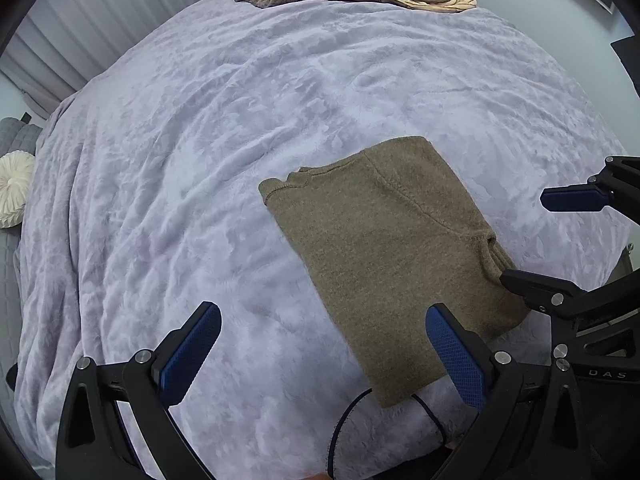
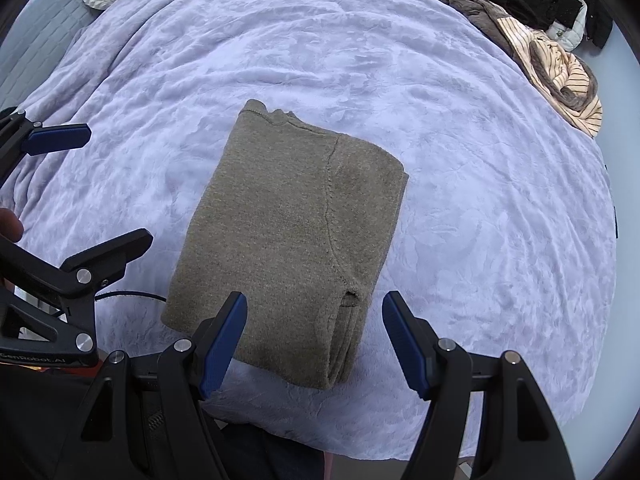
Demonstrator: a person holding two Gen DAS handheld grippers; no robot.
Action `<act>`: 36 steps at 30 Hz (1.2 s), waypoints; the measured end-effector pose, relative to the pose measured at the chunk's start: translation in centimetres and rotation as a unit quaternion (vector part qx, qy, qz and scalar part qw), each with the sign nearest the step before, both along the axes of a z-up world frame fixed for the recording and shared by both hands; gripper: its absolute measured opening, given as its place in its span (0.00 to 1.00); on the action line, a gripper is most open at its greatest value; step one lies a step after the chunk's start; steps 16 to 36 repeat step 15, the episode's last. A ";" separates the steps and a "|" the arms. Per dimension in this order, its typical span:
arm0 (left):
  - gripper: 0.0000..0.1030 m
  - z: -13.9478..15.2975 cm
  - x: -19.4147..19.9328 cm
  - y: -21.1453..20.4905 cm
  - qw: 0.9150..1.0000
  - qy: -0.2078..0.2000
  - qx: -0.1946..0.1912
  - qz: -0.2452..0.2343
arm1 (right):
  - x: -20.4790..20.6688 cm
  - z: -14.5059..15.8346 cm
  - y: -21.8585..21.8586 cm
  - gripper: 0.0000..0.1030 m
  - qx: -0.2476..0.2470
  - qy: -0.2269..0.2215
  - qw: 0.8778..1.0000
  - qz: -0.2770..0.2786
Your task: Fold small clothes
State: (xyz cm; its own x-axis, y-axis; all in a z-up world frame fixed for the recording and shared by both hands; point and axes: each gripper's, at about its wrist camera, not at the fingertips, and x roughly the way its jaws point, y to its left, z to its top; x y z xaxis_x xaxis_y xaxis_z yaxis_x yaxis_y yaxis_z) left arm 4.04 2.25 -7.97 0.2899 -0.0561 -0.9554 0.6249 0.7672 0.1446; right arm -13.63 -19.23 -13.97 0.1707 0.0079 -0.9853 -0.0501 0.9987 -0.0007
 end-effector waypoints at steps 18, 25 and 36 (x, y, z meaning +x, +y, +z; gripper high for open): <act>1.00 -0.5 0.2 0.2 1.000 0.005 0.009 0.012 | 0.8 -0.3 -0.2 0.71 0.009 0.002 1.000 0.016; 1.00 -0.5 0.2 0.2 1.000 0.005 0.009 0.012 | 0.8 -0.3 -0.2 0.71 0.009 0.002 1.000 0.016; 1.00 -0.5 0.2 0.2 1.000 0.005 0.009 0.012 | 0.8 -0.3 -0.2 0.71 0.009 0.002 1.000 0.016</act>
